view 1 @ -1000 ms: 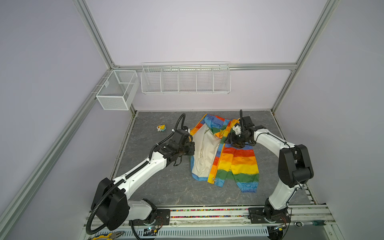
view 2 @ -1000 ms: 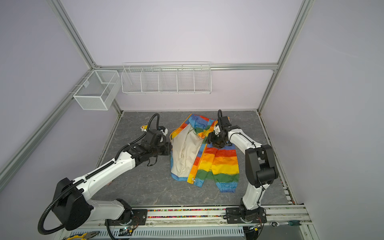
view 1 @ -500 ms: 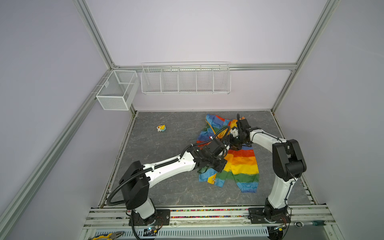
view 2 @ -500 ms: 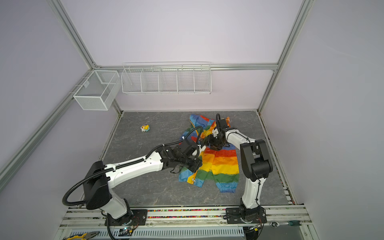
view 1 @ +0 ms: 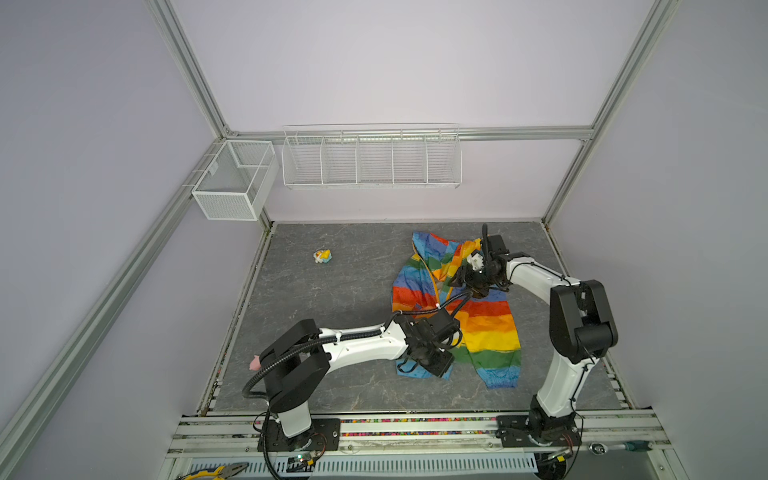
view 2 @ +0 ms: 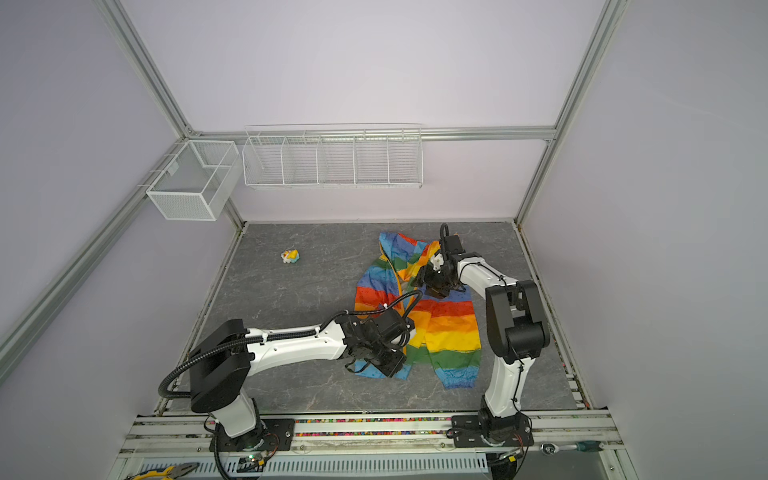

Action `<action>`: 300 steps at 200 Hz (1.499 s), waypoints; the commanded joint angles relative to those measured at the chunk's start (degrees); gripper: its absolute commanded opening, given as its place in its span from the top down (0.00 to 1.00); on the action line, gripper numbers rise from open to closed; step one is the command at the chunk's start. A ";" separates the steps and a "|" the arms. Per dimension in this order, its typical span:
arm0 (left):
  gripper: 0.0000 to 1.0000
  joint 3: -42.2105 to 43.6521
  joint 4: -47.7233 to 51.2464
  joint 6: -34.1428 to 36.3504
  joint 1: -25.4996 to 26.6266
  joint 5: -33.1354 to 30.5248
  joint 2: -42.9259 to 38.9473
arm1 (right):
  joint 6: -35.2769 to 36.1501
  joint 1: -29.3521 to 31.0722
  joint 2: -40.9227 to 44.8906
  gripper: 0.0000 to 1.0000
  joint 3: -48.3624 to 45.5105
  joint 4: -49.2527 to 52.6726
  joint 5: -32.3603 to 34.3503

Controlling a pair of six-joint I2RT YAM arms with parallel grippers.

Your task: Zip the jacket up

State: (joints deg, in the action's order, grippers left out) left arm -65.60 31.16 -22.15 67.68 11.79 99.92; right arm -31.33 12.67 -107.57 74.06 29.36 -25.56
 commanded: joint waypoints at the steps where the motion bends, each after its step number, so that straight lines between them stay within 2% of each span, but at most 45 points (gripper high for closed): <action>1: 1.00 2.56 -0.70 -1.30 0.26 0.22 -1.13 | -0.51 -0.63 1.27 0.38 2.68 1.38 -0.36; 46: 1.00 8.03 -2.96 -4.04 0.87 0.16 -3.40 | -0.57 0.62 -1.32 0.38 9.16 2.01 -1.81; 63: 0.77 8.73 -3.90 -5.32 0.80 -1.70 -5.49 | -0.13 1.98 -3.19 0.38 11.94 2.44 -2.30; 81: 0.60 8.40 -4.33 -5.97 0.32 -3.02 -7.84 | 0.17 3.40 -5.19 0.38 14.50 2.87 -1.95; 94: 0.54 8.51 -4.36 -6.40 -0.32 -3.73 -9.91 | 0.71 4.25 -6.48 0.38 16.36 3.30 -1.67; 112: 0.52 9.57 -4.23 -7.00 -1.91 -4.10 -14.21 | 2.72 5.73 -8.28 0.39 19.76 4.67 -0.11; 128: 0.52 11.23 -4.34 -8.28 -5.23 -3.93 -18.97 | 4.97 7.15 -10.01 0.41 22.66 6.34 2.18; 146: 0.52 12.18 -3.27 -10.70 -10.14 -7.76 -24.17 | 6.92 8.41 -11.75 0.43 24.98 8.60 5.35; 163: 0.52 13.36 -6.16 -12.22 -16.11 -5.83 -27.96 | 7.75 9.21 -12.56 0.44 25.26 8.78 6.83; 182: 0.46 13.54 -9.91 -14.36 -22.93 -3.88 -29.76 | 8.84 10.23 -12.75 0.44 24.84 8.87 8.30; 208: 0.45 8.24 -10.23 -17.05 -31.38 -1.40 -24.74 | 10.06 11.45 -13.40 0.44 24.60 9.54 10.47; 234: 0.45 -0.48 -8.83 -18.02 -36.13 1.03 -14.26 | 10.07 11.65 -14.24 0.44 23.93 9.54 11.24; 263: 0.48 -10.11 -11.59 -17.74 -39.46 7.43 -0.75 | 9.90 11.96 -14.72 0.45 22.49 8.35 10.97; 300: 0.51 -22.52 -10.89 -16.48 -40.16 7.98 14.28 | 9.71 12.09 -16.19 0.50 21.91 7.64 10.53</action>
State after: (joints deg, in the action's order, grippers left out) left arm -81.87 20.36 -39.22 27.70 17.19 107.26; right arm -22.44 24.32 -122.56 97.14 37.43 -15.22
